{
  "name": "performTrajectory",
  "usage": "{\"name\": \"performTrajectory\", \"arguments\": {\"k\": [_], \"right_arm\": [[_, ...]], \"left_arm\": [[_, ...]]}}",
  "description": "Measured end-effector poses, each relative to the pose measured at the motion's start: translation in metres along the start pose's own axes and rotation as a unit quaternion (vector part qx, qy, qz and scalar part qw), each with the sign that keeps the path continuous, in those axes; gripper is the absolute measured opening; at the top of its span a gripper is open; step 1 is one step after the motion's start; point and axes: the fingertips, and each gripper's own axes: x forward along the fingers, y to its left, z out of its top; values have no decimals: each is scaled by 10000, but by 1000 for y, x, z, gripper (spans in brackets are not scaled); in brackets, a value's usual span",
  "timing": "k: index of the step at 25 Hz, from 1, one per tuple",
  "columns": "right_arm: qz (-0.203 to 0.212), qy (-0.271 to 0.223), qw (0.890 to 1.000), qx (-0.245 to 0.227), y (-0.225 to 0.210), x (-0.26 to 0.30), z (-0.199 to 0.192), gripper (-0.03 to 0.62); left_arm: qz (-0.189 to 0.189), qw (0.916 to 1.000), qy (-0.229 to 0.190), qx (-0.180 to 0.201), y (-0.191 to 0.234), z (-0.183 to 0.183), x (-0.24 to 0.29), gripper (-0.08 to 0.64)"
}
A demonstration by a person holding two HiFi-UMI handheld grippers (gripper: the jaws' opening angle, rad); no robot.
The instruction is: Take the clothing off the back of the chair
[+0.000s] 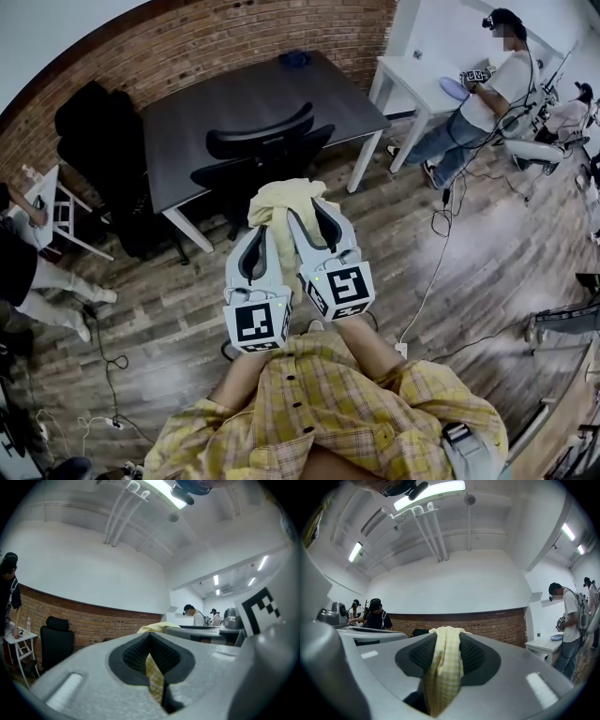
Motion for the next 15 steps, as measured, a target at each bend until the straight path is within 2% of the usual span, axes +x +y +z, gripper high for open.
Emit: {"name": "performTrajectory", "arguments": {"k": [15], "right_arm": [[-57,43,10000,11,1,-8,-9,152]], "left_arm": [[43,10000,14,4,5,-4,2,0]]}}
